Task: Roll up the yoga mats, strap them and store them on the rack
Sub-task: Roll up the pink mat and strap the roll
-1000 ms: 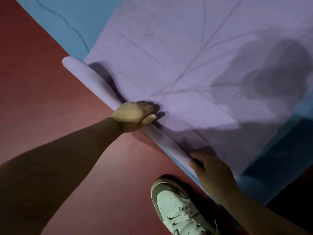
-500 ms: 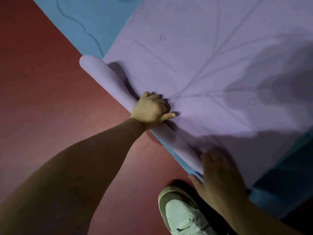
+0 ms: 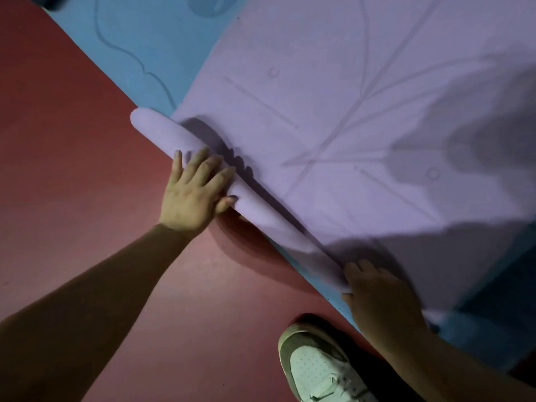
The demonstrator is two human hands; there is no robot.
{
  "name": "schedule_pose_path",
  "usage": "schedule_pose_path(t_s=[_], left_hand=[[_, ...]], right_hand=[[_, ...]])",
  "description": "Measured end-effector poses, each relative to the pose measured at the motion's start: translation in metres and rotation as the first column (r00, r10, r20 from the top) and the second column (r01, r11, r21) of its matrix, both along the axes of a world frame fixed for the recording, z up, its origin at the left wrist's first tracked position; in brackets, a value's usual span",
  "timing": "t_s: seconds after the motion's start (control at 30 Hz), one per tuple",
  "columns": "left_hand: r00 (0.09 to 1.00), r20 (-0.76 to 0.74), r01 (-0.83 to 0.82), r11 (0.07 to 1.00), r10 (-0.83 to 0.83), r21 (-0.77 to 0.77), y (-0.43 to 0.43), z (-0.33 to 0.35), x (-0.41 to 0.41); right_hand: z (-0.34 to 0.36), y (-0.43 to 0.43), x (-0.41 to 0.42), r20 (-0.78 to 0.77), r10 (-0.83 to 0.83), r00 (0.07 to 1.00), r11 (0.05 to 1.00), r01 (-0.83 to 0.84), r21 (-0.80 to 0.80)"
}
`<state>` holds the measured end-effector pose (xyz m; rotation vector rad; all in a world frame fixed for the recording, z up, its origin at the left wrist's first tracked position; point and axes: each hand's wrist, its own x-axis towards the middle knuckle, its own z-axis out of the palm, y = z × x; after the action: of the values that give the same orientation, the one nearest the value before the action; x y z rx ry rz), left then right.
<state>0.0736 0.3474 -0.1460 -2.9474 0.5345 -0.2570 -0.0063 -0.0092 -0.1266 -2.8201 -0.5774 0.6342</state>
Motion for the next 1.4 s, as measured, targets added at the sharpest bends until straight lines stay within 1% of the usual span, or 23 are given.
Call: schedule_pose_path(t_s=[0.03, 0.07, 0.13, 0.2, 0.3, 0.37, 0.43, 0.5, 0.6, 0.63, 0.7, 0.77, 0.8, 0.93, 1.0, 1.07, 1.13, 1.23, 1.33, 1.4], left_hand=[[0.999, -0.042, -0.003, 1.0, 0.004, 0.025, 0.002, -0.003, 0.004], [0.997, -0.076, 0.009, 1.0, -0.008, 0.018, 0.001, -0.005, 0.009], [0.993, -0.113, 0.032, 0.999, -0.036, -0.036, 0.002, -0.007, 0.019], [0.984, -0.172, 0.035, 0.995, -0.052, -0.098, 0.002, -0.001, 0.03], [0.948, -0.289, 0.089, 0.982, -0.135, -0.167, -0.002, 0.007, 0.049], [0.928, -0.357, 0.048, 0.983, -0.109, -0.176, -0.001, 0.003, 0.052], [0.923, -0.38, -0.001, 0.983, -0.069, -0.182, -0.001, -0.004, 0.05], [0.937, -0.345, -0.017, 0.981, -0.052, -0.194, -0.003, -0.009, 0.047], [0.952, -0.305, -0.104, 0.967, 0.03, -0.231, -0.008, -0.009, 0.051], [0.954, -0.3, -0.108, 0.965, 0.033, -0.238, -0.012, -0.009, 0.054], [0.964, -0.264, -0.094, 0.97, 0.032, -0.226, -0.017, -0.01, 0.059], [0.976, -0.214, -0.098, 0.968, 0.047, -0.232, -0.019, -0.013, 0.06], [0.982, -0.182, -0.095, 0.969, 0.053, -0.229, -0.021, -0.015, 0.06], [0.998, -0.052, -0.04, 0.984, 0.032, -0.171, -0.025, -0.019, 0.052], [1.0, -0.005, -0.027, 0.987, 0.026, -0.157, -0.023, -0.018, 0.045], [1.0, -0.01, 0.005, 0.985, -0.007, -0.175, -0.014, -0.018, 0.032], [0.995, -0.062, 0.06, 0.982, -0.072, -0.181, -0.003, -0.016, 0.016], [0.983, -0.149, 0.091, 0.989, -0.107, -0.113, 0.002, -0.011, 0.005], [0.983, -0.125, 0.118, 0.981, -0.138, -0.151, 0.001, -0.006, 0.013], [0.978, -0.118, 0.149, 0.971, -0.173, -0.188, -0.001, -0.004, 0.023]], right_hand=[[0.0, -0.001, -0.001, -0.009, -0.012, 1.0, 1.0, 0.012, 0.007], [-0.001, -0.001, -0.001, -0.019, -0.021, 1.0, 1.0, 0.021, 0.008], [-0.001, -0.002, -0.001, -0.048, -0.024, 0.999, 1.0, 0.025, 0.012], [0.0, -0.008, -0.001, -0.066, -0.039, 0.997, 0.997, 0.043, 0.065], [0.004, -0.024, 0.001, -0.038, -0.063, 0.997, 0.989, 0.068, 0.134], [0.004, -0.028, 0.003, -0.043, -0.053, 0.998, 0.988, 0.058, 0.141], [0.001, -0.028, 0.006, -0.053, -0.03, 0.998, 0.988, 0.038, 0.147], [-0.001, -0.027, 0.006, -0.061, -0.012, 0.998, 0.992, 0.019, 0.124], [-0.004, -0.03, 0.0, -0.062, -0.078, 0.995, 0.987, 0.086, 0.137], [-0.004, -0.03, 0.0, -0.06, -0.095, 0.994, 0.982, 0.104, 0.157], [-0.004, -0.028, -0.003, -0.076, -0.113, 0.991, 0.975, 0.125, 0.181], [-0.001, -0.027, -0.005, -0.104, -0.176, 0.979, 0.968, 0.191, 0.16], [0.001, -0.027, -0.004, -0.094, -0.201, 0.975, 0.965, 0.213, 0.151], [0.003, -0.03, -0.001, -0.054, -0.169, 0.984, 0.978, 0.175, 0.116], [0.003, -0.028, -0.001, -0.044, -0.184, 0.982, 0.978, 0.187, 0.088], [0.003, -0.026, -0.004, -0.048, -0.24, 0.97, 0.966, 0.243, 0.082], [0.003, -0.025, -0.005, -0.058, -0.278, 0.959, 0.955, 0.282, 0.089], [0.007, -0.018, -0.009, -0.035, -0.249, 0.968, 0.966, 0.251, 0.064], [0.015, -0.001, -0.014, -0.021, -0.25, 0.968, 0.968, 0.25, -0.007], [0.02, 0.011, -0.013, -0.004, -0.281, 0.96, 0.96, 0.281, 0.001]])
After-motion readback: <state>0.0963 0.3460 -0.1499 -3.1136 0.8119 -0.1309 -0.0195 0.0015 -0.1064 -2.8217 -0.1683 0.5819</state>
